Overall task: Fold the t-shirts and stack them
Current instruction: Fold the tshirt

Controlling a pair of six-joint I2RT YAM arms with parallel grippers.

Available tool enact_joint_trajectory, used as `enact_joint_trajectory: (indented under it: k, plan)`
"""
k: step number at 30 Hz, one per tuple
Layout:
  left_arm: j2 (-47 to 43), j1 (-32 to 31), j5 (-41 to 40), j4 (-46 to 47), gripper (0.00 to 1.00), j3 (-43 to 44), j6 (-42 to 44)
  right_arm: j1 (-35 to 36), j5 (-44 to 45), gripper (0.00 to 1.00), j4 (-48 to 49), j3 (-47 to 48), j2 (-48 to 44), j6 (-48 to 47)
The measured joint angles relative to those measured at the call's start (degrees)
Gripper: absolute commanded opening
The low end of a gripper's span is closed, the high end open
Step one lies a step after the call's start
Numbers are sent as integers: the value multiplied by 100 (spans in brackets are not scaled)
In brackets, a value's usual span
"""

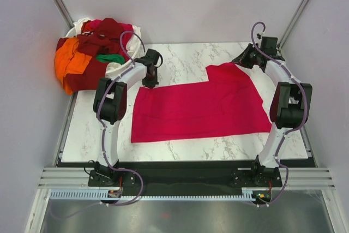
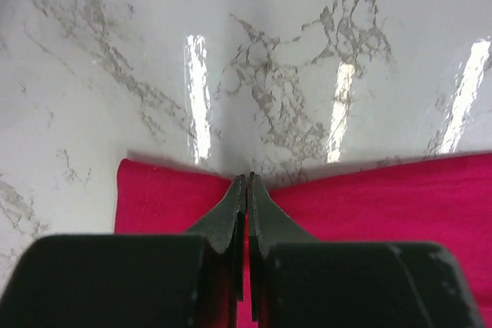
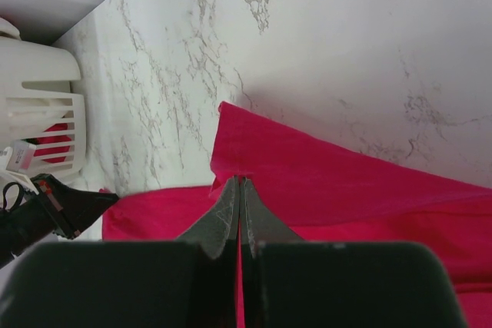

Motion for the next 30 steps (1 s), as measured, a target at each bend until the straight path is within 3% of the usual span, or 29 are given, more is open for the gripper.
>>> enact_joint_trajectory:
  k: [9, 30]
  plan:
    - [-669, 0, -37, -291, 2, -560, 37, -44, -83, 0, -28, -702, -564, 363]
    - [-3073, -387, 2, -372, 2, -2889, -59, -264, 1027, 0, -817, -2990, -4476, 269]
